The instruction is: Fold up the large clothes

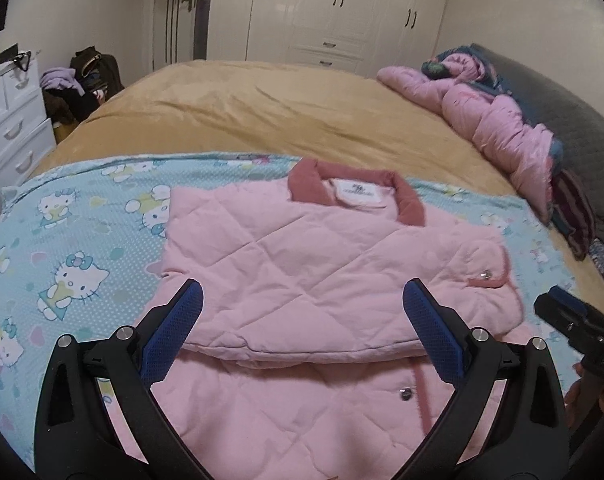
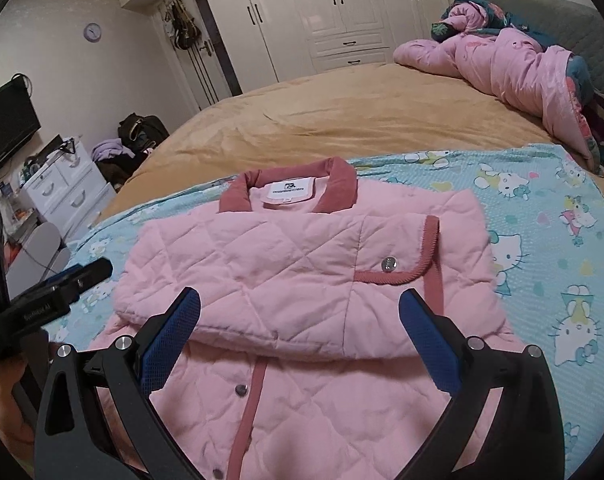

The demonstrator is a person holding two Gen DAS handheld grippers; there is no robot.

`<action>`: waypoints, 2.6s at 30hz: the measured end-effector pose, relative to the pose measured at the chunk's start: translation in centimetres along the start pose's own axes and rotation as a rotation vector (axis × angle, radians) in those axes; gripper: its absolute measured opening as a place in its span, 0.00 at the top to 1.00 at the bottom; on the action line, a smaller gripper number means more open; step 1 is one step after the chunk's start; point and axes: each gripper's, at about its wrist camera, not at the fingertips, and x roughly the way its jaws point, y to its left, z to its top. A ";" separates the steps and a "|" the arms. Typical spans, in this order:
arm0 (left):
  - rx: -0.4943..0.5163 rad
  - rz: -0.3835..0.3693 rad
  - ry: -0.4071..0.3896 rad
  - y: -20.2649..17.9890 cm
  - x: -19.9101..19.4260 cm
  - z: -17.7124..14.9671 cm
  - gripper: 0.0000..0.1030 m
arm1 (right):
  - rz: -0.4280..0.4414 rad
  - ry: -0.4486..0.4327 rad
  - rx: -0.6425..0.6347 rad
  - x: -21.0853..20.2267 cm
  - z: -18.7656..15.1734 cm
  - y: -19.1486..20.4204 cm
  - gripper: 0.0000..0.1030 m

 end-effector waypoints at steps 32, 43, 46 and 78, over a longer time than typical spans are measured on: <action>0.030 -0.021 -0.093 -2.0 -14.8 -4.2 0.09 | 0.002 -0.055 -0.025 -14.6 -4.6 -0.4 0.04; 0.023 0.051 -0.063 0.0 -17.4 -7.5 0.09 | 0.005 -0.030 -0.023 -17.8 -7.9 -1.0 0.04; 0.010 0.060 -0.047 0.7 -17.6 -8.3 0.09 | -0.001 -0.012 -0.025 -18.1 -8.6 -1.3 0.04; -0.139 0.095 0.178 10.8 -17.3 -19.1 0.09 | -0.025 0.077 0.017 -19.8 -15.3 -4.2 0.04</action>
